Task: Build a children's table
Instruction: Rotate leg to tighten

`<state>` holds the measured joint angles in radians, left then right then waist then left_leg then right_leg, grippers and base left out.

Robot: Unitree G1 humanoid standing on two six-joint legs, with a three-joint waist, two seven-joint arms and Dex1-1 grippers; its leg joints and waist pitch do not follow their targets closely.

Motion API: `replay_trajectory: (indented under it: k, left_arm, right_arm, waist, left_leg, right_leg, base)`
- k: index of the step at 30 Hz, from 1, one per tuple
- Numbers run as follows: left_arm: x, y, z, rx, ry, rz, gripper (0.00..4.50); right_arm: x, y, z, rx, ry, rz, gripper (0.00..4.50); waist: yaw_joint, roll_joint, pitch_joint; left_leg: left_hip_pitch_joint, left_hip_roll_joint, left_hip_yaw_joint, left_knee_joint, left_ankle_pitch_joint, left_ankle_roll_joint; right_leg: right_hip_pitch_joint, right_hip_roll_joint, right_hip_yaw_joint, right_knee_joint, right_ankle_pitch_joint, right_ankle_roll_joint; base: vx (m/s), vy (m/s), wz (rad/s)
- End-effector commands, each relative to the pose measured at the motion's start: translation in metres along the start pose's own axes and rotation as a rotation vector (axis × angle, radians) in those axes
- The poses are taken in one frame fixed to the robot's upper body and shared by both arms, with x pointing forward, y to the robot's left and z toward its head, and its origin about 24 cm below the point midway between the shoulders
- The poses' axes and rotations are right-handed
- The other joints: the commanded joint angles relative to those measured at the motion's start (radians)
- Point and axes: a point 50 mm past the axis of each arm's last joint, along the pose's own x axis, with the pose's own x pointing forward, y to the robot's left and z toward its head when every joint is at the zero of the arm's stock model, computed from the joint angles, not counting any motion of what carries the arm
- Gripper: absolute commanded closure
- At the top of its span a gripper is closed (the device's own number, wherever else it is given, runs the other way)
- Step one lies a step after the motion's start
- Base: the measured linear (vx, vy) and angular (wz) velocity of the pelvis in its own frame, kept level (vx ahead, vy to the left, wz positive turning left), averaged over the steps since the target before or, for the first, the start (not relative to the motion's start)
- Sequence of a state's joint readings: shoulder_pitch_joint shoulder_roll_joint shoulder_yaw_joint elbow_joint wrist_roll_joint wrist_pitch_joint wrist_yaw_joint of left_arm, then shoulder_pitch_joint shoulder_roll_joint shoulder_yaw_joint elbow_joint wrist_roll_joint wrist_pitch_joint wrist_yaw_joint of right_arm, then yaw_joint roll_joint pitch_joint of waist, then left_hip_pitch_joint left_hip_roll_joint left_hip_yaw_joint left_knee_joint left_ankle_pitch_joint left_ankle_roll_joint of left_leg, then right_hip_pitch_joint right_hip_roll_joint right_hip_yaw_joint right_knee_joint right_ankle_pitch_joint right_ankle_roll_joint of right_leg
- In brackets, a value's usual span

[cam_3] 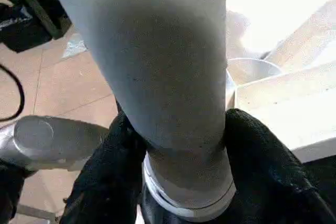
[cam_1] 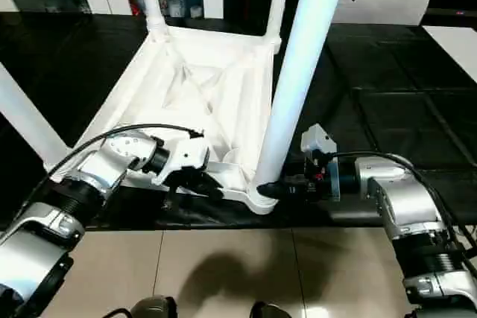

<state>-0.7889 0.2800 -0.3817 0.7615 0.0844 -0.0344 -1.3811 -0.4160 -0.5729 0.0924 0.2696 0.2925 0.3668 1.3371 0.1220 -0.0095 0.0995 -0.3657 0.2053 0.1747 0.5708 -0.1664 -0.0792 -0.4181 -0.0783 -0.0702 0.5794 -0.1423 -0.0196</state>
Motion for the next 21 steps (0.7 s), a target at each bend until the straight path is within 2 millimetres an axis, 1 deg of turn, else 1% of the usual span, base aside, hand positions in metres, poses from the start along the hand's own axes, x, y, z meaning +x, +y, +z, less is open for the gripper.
replay_trajectory:
  k: [1,2,3,4,5,6,7,8,9,10,11,12,13,14,15,17,19,20,21]
  left_arm:
    - [0.016,0.005,0.007,-0.077,-0.022,0.066,4.50]
    - [0.018,0.009,0.008,-0.119,-0.031,0.120,4.50]
    - [0.022,0.014,0.010,-0.179,-0.037,0.194,4.50]
    - [0.025,0.018,0.011,-0.224,-0.044,0.253,4.50]
    - [0.029,0.021,0.013,-0.262,-0.056,0.309,4.50]
    - [0.032,0.024,0.015,-0.291,-0.066,0.354,4.50]
    - [0.036,0.027,0.018,-0.314,-0.079,0.400,4.50]
    - [0.038,0.028,0.019,-0.327,-0.089,0.428,4.50]
    - [0.043,0.030,0.023,-0.349,-0.106,0.469,4.50]
    - [0.046,0.031,0.026,-0.363,-0.117,0.491,4.50]
    - [0.047,0.031,0.027,-0.367,-0.120,0.496,4.50]
    - [0.049,0.032,0.029,-0.370,-0.128,0.500,4.50]
    - [0.050,0.032,0.031,-0.360,-0.131,0.499,4.50]
    - [0.051,0.032,0.033,-0.347,-0.129,0.492,4.50]
    - [0.051,0.032,0.033,-0.341,-0.127,0.490,4.50]
    - [0.051,0.031,0.036,-0.313,-0.124,0.477,4.50]
    - [0.049,0.030,0.035,-0.271,-0.107,0.455,4.50]
    - [0.046,0.029,0.032,-0.249,-0.094,0.442,4.50]
    - [0.046,0.029,0.032,-0.249,-0.094,0.442,4.50]
  right_arm:
    - [0.014,-0.003,0.004,0.051,-0.055,-0.092,2.51]
    - [0.019,-0.008,0.004,0.073,-0.064,-0.169,2.51]
    - [0.026,-0.014,0.005,0.109,-0.080,-0.278,2.52]
    - [0.032,-0.019,0.006,0.148,-0.091,-0.365,2.52]
    - [0.038,-0.023,0.006,0.177,-0.091,-0.445,2.52]
    - [0.043,-0.027,0.006,0.203,-0.090,-0.513,2.52]
    - [0.048,-0.030,0.006,0.234,-0.093,-0.581,2.52]
    - [0.051,-0.031,0.006,0.241,-0.097,-0.613,2.52]
    - [0.058,-0.033,0.006,0.251,-0.103,-0.668,2.52]
    - [0.062,-0.034,0.007,0.254,-0.104,-0.702,2.52]
    - [0.064,-0.034,0.007,0.252,-0.103,-0.713,2.52]
    - [0.065,-0.036,0.007,0.256,-0.113,-0.737,2.52]
    - [0.067,-0.036,0.008,0.260,-0.133,-0.732,1.98]
    - [0.067,-0.037,0.009,0.253,-0.150,-0.730,1.85]
    - [0.067,-0.037,0.010,0.260,-0.164,-0.727,1.85]
    - [0.067,-0.037,0.012,0.282,-0.206,-0.716,1.64]
    - [0.062,-0.036,0.014,0.258,-0.213,-0.708,1.37]
    - [0.054,-0.037,0.013,0.242,-0.212,-0.711,1.37]
    - [0.054,-0.037,0.013,0.242,-0.212,-0.711,1.31]
  waist:
    - [-0.004,-0.013,-0.077]
    - [-0.008,-0.010,-0.074]
    - [-0.015,-0.009,-0.070]
    - [-0.025,-0.011,-0.067]
    - [-0.029,-0.008,-0.061]
    - [-0.044,-0.015,-0.064]
    - [-0.053,-0.015,-0.063]
    - [-0.057,-0.015,-0.062]
    - [-0.065,-0.014,-0.065]
    - [-0.070,-0.015,-0.065]
    - [-0.070,-0.016,-0.064]
    - [-0.069,-0.012,-0.063]
    - [-0.070,-0.012,-0.064]
    - [-0.070,-0.012,-0.065]
    - [-0.071,-0.012,-0.065]
    - [-0.070,-0.009,-0.067]
    - [-0.069,-0.007,-0.070]
    - [-0.068,-0.007,-0.070]
    - [-0.068,-0.007,-0.070]
  left_leg:
    - [0.007,0.022,0.003,-0.056,-0.186,0.083]
    - [0.008,0.022,0.005,-0.058,-0.191,0.072]
    - [0.011,0.020,0.000,-0.061,-0.223,0.050]
    - [0.008,0.012,-0.004,-0.063,-0.242,0.024]
    - [0.008,0.011,-0.008,-0.066,-0.261,0.011]
    - [-0.001,0.007,-0.012,-0.067,-0.259,0.001]
    - [-0.002,0.004,-0.012,-0.067,-0.268,0.007]
    - [0.001,0.002,-0.010,-0.064,-0.272,0.013]
    - [0.005,0.000,-0.008,-0.060,-0.273,0.021]
    - [0.006,-0.001,-0.007,-0.059,-0.275,0.029]
    - [0.008,-0.003,-0.006,-0.058,-0.277,0.034]
    - [0.009,-0.004,-0.006,-0.059,-0.272,0.043]
    - [0.007,-0.003,-0.005,-0.060,-0.264,0.052]
    - [0.005,0.000,-0.006,-0.062,-0.265,0.058]
    - [0.003,0.001,-0.006,-0.063,-0.264,0.059]
    - [0.005,0.004,-0.006,-0.064,-0.262,0.065]
    - [0.004,0.009,-0.006,-0.065,-0.246,0.068]
    - [0.004,0.009,-0.005,-0.065,-0.242,0.069]
    - [0.003,0.009,-0.003,-0.064,-0.241,0.071]
  right_leg:
    - [0.063,-0.061,0.037,-0.063,-0.310,-0.222]
    - [0.059,-0.057,0.038,-0.062,-0.323,-0.219]
    - [0.055,-0.060,0.035,-0.073,-0.405,-0.196]
    - [0.056,-0.059,0.030,-0.079,-0.481,-0.168]
    - [0.055,-0.062,0.028,-0.085,-0.525,-0.149]
    - [0.062,-0.060,0.024,-0.087,-0.552,-0.117]
    - [0.060,-0.059,0.021,-0.097,-0.584,-0.093]
    - [0.055,-0.058,0.022,-0.102,-0.592,-0.088]
    - [0.050,-0.058,0.023,-0.106,-0.589,-0.091]
    - [0.047,-0.057,0.022,-0.109,-0.592,-0.089]
    - [0.044,-0.055,0.022,-0.112,-0.598,-0.084]
    - [0.045,-0.056,0.023,-0.114,-0.599,-0.079]
    - [0.045,-0.055,0.024,-0.112,-0.576,-0.082]
    - [0.047,-0.053,0.023,-0.110,-0.555,-0.088]
    - [0.048,-0.052,0.024,-0.108,-0.542,-0.090]
    - [0.048,-0.053,0.027,-0.104,-0.506,-0.107]
    - [0.052,-0.053,0.031,-0.092,-0.417,-0.142]
    - [0.053,-0.052,0.032,-0.088,-0.387,-0.156]
    - [0.054,-0.053,0.033,-0.087,-0.374,-0.161]
  base:
    - [0.000,0.000,0.00]
    - [0.000,0.000,0.00]
    - [0.000,0.000,0.00]
    - [-0.057,0.002,-0.06]
    - [-0.060,0.018,-0.13]
    - [-0.060,0.018,-0.13]
    - [0.000,0.000,0.00]
    - [0.000,0.000,0.00]
    - [0.000,0.000,0.00]
    - [0.000,0.000,0.00]
    - [0.000,0.000,0.00]
    - [0.000,0.000,0.00]
    - [0.000,0.000,0.00]
    - [0.000,0.000,0.00]
    - [0.000,0.000,0.00]
    - [0.000,0.000,0.00]
    - [0.000,0.000,0.00]
    - [0.000,0.000,0.00]
    - [0.000,0.000,0.00]
